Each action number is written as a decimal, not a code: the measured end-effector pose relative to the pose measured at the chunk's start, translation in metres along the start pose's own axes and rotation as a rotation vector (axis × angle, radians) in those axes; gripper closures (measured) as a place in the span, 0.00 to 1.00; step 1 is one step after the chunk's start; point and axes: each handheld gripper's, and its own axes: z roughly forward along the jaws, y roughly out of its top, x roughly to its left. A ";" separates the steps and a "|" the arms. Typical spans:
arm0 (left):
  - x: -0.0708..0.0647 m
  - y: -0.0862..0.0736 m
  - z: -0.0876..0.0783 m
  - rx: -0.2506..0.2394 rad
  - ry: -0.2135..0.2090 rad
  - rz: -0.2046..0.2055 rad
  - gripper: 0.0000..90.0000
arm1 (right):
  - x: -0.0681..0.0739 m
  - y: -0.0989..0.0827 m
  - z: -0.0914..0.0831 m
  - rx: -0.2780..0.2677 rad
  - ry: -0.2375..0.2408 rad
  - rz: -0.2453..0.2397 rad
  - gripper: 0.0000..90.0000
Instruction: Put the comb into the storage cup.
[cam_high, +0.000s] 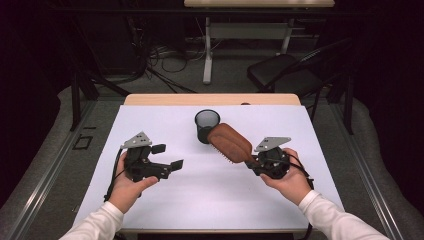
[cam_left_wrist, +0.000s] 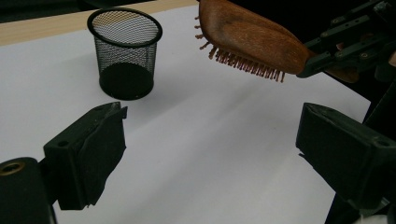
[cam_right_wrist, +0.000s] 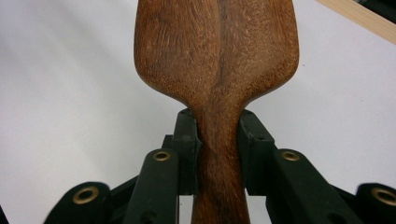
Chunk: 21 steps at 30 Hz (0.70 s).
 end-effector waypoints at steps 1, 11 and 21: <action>-0.001 0.002 0.002 0.005 -0.001 0.003 0.09 | 0.000 0.001 0.000 -0.004 0.001 -0.001 0.79; -0.008 0.020 0.028 -0.009 -0.064 -0.069 0.10 | 0.000 0.007 0.002 -0.037 0.015 0.013 0.79; -0.010 0.035 0.041 -0.044 -0.089 -0.112 0.14 | 0.003 0.019 0.003 -0.077 0.030 0.018 0.79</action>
